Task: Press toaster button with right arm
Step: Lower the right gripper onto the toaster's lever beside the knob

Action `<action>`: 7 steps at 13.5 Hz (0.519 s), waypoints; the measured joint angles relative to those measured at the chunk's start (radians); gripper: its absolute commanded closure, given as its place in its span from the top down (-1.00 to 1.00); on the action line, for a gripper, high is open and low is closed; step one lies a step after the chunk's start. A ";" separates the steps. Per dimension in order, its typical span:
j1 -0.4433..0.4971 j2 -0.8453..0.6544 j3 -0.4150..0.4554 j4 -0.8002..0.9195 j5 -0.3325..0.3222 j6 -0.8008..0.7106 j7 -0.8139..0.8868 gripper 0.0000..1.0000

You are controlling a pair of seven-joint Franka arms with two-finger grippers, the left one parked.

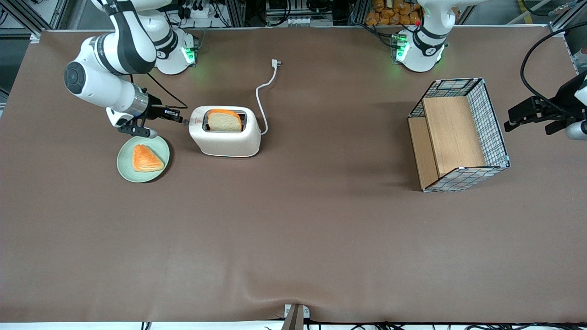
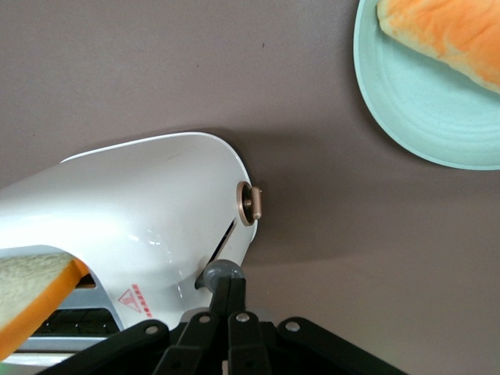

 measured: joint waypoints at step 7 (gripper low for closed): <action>0.019 0.041 0.000 -0.011 0.003 0.059 0.000 -1.00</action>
